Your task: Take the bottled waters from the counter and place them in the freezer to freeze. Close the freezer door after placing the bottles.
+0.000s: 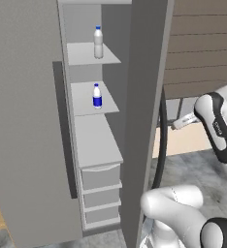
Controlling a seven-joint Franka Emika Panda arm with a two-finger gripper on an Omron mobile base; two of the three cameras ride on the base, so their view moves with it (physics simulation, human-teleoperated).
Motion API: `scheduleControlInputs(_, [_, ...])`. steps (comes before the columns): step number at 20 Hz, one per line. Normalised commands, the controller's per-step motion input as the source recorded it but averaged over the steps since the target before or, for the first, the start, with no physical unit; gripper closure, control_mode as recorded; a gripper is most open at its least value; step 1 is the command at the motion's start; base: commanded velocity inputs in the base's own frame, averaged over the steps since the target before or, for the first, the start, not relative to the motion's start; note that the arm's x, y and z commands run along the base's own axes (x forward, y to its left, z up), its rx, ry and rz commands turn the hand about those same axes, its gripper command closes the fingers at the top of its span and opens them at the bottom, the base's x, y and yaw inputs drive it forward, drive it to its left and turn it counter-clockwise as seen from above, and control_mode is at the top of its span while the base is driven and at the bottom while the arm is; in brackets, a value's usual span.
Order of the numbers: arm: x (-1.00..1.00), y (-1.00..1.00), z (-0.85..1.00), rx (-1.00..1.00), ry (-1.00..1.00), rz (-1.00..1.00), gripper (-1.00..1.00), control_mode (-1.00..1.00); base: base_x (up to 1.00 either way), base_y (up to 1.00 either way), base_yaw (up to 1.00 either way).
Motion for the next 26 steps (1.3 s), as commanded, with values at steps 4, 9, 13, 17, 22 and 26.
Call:
scheduleControlInputs(4, [0.04, -0.07, -0.21, 0.11, -0.28, 0.34, -1.0, -1.0, 0.0, 0.0, 0.0])
scheduleControlInputs(9, [-0.05, 0.0, -0.02, 0.16, -0.28, 0.47, -1.0, -1.0, 0.0, 0.0, 0.0])
scheduleControlInputs(13, [-0.01, 0.0, -0.14, 0.08, -0.28, 0.46, -1.0, -1.0, 0.0, 0.0, 0.0])
scheduleControlInputs(17, [0.14, 0.05, -0.29, 0.0, -0.1, 0.26, -1.0, -1.0, 0.0, 0.0, 0.0])
scheduleControlInputs(22, [0.34, 0.0, -0.25, 0.0, -0.08, 0.23, -1.0, -1.0, 0.0, 0.0, 0.0])
scheduleControlInputs(26, [0.21, 0.06, -0.07, 0.0, 0.0, 0.18, -1.0, -1.0, 0.0, 0.0, 0.0])
